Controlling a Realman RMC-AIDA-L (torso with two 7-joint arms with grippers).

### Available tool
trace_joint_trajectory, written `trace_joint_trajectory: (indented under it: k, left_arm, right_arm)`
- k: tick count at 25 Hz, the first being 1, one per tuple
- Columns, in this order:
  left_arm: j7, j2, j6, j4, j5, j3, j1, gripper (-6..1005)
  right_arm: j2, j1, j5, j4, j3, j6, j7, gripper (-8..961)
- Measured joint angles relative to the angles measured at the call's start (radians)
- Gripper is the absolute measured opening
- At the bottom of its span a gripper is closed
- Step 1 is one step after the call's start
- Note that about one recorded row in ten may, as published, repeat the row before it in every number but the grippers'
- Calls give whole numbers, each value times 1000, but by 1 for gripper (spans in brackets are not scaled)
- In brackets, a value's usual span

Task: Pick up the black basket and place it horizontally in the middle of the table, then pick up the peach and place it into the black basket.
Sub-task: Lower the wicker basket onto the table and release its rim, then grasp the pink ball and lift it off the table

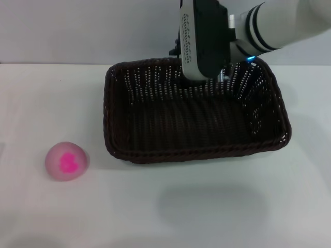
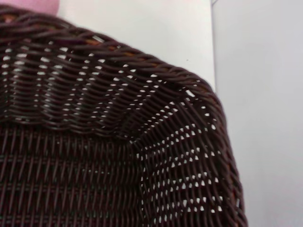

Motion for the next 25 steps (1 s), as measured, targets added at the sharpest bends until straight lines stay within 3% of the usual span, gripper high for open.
trace_joint_trajectory:
  k: [2,8,11,12,13,14,15,16,17,18,20,24,25]
  left_arm:
    - [-3,0,0,0,0,5,-1,737]
    - [-57,3,2,19,0,60,-5,733]
    - [-148,4,6,66,1,113,-5,731]
    - [-274,6,7,133,2,171,-4,730]
    - [-274,6,7,133,2,171,-4,729]
    - [-355,6,7,182,1,211,-3,729]
    - [-453,6,13,266,2,285,4,728]
    - [-453,6,13,266,2,285,4,728]
    - [-548,6,21,365,3,365,15,727]
    - [-548,6,21,365,3,365,15,726]
    - [-653,7,23,489,30,438,27,725]
    - [-731,9,22,569,87,461,30,722]
    - [-844,11,19,679,200,470,23,722]
  right_arm:
    - [-1,-11,8,-12,5,0,1,613]
    - [-7,-84,34,-131,25,-17,11,761]
    - [-8,-140,88,-207,52,-26,4,761]
    - [-7,-225,204,-303,89,-29,-48,761]
    - [-7,-225,204,-303,89,-29,-48,761]
    - [-6,-275,280,-349,109,-30,-85,761]
    - [-4,-374,447,-427,142,-30,-156,760]
    - [-4,-374,447,-427,142,-30,-156,760]
    - [-4,-430,540,-462,157,-33,-194,760]
    - [-3,-477,633,-490,168,-36,-234,760]
    - [1,-593,842,-533,193,-53,-325,760]
    - [4,-688,1032,-513,232,-116,-363,761]
    - [4,-733,1155,-460,269,-186,-395,761]
